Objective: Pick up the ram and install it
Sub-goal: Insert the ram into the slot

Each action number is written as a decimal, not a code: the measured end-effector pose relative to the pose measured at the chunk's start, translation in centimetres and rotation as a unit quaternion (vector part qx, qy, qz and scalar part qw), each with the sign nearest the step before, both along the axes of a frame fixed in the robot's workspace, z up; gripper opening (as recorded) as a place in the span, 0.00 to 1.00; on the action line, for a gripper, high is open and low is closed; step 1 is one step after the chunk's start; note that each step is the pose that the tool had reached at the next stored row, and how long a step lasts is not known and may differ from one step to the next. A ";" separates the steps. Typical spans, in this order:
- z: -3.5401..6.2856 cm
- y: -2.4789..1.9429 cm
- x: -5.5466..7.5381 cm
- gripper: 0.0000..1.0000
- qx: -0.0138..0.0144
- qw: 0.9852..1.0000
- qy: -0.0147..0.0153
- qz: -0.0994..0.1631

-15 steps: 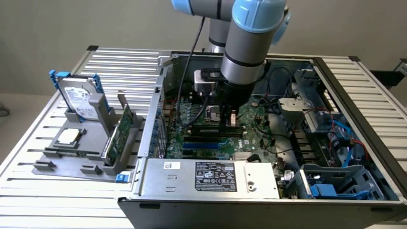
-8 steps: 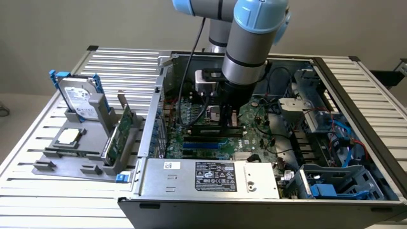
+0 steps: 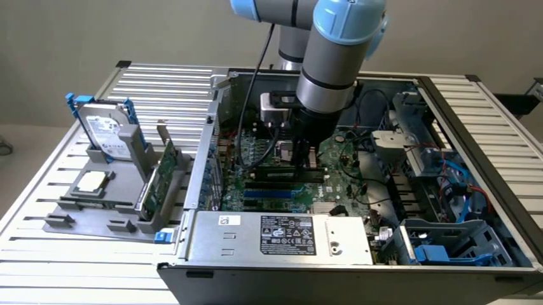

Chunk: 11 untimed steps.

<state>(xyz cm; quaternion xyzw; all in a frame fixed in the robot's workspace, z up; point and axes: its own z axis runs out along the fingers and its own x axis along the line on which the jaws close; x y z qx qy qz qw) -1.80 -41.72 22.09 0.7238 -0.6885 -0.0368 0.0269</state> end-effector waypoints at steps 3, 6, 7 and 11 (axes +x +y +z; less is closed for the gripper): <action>0.00 0.01 0.0 0.54 0.000 1.000 0.001 0.000; 0.00 0.01 0.0 0.54 0.000 1.000 0.003 0.000; 0.00 0.01 0.0 0.54 0.000 1.000 0.004 0.000; 0.00 0.01 0.0 0.39 0.000 1.000 0.007 0.000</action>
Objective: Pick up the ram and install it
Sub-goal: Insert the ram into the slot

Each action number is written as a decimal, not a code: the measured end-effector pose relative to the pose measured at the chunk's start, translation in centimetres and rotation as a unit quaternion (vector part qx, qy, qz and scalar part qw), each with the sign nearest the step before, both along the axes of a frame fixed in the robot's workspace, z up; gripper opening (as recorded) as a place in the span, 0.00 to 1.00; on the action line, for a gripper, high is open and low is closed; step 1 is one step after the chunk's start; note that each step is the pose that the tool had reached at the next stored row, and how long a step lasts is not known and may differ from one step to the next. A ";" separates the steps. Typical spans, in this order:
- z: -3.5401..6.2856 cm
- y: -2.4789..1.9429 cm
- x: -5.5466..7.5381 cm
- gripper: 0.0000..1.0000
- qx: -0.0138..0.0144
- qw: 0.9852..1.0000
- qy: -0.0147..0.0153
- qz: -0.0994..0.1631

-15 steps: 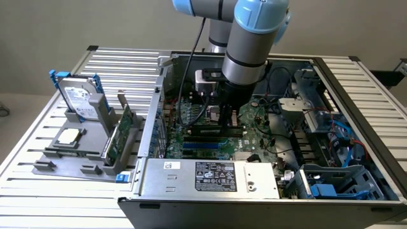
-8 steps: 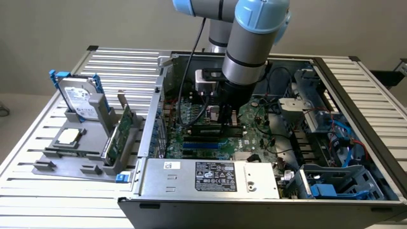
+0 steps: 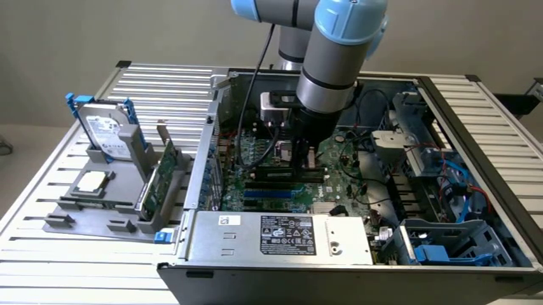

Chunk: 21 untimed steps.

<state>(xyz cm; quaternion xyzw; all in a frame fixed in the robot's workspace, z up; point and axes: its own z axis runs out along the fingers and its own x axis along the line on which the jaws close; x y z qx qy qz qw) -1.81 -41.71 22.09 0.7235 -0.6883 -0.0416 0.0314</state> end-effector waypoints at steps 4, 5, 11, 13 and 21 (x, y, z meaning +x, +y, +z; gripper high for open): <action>0.00 0.00 0.0 0.27 0.000 1.000 0.002 0.000; 0.00 0.00 0.0 0.27 0.000 1.000 0.002 0.000; 0.00 0.00 0.0 0.13 0.000 1.000 0.005 0.000; 0.00 0.00 0.0 0.13 0.000 1.000 0.005 0.000; 0.06 0.00 0.0 0.13 0.000 1.000 0.005 0.000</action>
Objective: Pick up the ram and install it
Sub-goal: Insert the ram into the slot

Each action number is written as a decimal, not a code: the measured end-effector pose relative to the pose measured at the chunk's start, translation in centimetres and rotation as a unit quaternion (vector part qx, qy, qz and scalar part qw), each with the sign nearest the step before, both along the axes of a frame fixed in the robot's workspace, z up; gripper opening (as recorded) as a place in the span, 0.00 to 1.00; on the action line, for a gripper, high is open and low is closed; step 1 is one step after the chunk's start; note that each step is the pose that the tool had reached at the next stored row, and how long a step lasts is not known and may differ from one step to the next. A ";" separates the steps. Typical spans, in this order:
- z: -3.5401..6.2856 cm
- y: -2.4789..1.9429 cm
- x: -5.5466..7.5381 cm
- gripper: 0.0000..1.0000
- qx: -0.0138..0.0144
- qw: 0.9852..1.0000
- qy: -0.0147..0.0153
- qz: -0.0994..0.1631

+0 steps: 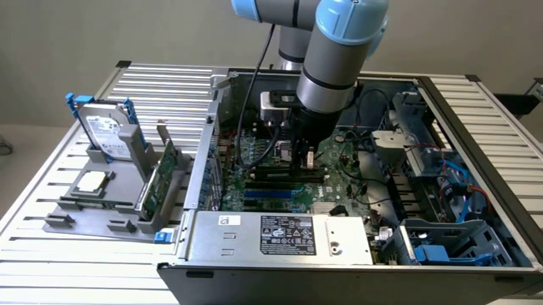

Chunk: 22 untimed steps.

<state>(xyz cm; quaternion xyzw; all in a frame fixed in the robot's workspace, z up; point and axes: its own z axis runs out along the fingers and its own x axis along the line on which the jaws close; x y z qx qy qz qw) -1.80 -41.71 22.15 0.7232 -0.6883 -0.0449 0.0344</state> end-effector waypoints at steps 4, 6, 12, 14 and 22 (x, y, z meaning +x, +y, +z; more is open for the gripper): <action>0.47 0.00 0.0 0.13 0.000 1.000 0.000 0.000; 0.77 0.00 0.0 0.13 0.000 1.000 0.000 -0.001; 1.48 0.00 0.0 0.13 0.000 1.000 0.003 -0.005; 1.51 0.00 0.0 0.13 0.000 1.000 0.004 -0.009; 1.53 0.00 0.2 0.13 0.000 1.000 0.010 -0.020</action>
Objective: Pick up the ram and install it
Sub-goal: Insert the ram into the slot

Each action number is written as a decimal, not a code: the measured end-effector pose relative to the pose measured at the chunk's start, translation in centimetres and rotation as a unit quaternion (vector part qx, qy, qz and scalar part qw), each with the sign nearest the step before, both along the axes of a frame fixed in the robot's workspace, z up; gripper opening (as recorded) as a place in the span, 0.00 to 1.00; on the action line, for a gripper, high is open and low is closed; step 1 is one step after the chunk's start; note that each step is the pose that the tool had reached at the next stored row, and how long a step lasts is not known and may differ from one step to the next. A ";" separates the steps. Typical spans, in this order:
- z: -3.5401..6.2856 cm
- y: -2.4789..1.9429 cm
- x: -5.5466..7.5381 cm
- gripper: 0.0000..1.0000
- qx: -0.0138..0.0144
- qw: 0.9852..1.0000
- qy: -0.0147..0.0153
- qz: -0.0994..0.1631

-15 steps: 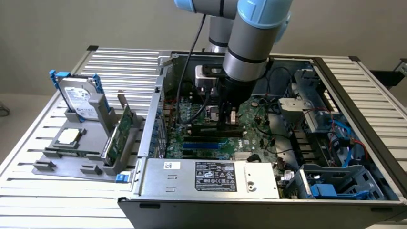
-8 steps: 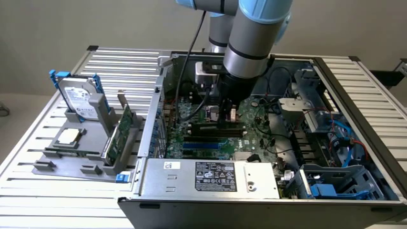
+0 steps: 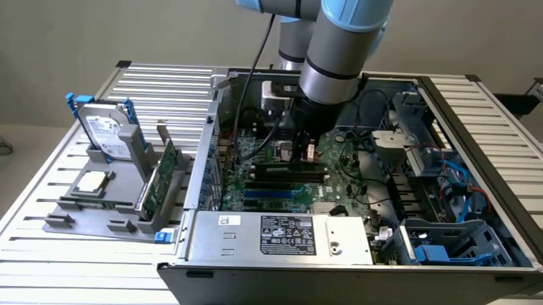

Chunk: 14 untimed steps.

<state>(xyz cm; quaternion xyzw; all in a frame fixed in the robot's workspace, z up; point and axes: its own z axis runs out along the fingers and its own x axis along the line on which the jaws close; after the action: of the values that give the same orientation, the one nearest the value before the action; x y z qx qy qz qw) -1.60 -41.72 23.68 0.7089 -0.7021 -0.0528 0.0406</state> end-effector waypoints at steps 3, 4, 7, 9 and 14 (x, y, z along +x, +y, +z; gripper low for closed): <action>-0.03 -0.01 0.1 0.13 0.000 1.000 0.007 -0.002; -0.05 -0.01 0.1 0.13 0.000 1.000 0.009 -0.003; -0.16 0.00 0.4 0.13 0.000 1.000 0.012 -0.005; -0.26 0.00 0.6 0.13 0.000 1.000 0.014 -0.005; -0.52 -0.01 0.9 0.13 -0.001 1.000 0.023 -0.008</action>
<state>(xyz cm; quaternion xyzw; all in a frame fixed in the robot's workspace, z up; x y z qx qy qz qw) -0.67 -41.73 23.17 0.7017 -0.7069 -0.0686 0.0572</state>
